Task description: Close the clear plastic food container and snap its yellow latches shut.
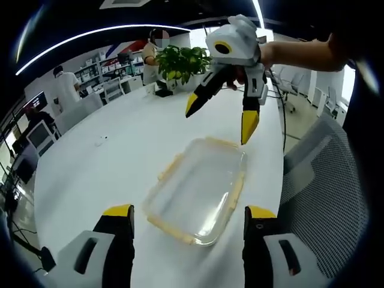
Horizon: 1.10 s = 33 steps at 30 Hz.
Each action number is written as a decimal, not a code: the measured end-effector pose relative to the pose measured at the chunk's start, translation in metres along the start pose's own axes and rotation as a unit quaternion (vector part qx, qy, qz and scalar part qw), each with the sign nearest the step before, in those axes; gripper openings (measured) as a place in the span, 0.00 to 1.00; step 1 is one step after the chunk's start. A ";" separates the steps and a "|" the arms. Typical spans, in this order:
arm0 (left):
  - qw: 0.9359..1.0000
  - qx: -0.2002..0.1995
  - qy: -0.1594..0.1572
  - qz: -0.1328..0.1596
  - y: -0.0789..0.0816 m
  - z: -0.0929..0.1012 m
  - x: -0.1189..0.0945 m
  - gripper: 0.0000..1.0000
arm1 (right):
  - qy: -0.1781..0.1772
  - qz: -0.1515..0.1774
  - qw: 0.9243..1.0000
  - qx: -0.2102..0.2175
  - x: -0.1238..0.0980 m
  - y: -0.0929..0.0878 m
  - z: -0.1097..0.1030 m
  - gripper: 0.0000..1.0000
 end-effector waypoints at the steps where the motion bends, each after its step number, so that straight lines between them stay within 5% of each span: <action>1: 1.000 -0.001 0.001 0.000 -0.001 0.000 0.000 0.71 | -0.001 0.002 1.000 0.003 0.000 -0.002 -0.001 0.73; 20: 0.998 -0.039 0.043 0.010 -0.016 0.008 -0.003 0.69 | -0.032 0.040 0.998 0.037 0.004 -0.032 -0.015 0.70; 33: 0.998 -0.041 0.038 0.002 -0.024 0.018 0.006 0.59 | -0.049 0.062 0.995 0.057 0.013 -0.049 -0.024 0.61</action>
Point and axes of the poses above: the point that each gripper's makers call its tool centre point, and the gripper's own axes: x roughly forward along the fingers, z roughly to its right, y roughly out of its top, the point moved 9 cm from there along -x, roughly backward along the fingers, and after that the axes turned 15 degrees about x, right-handed, at the moved point
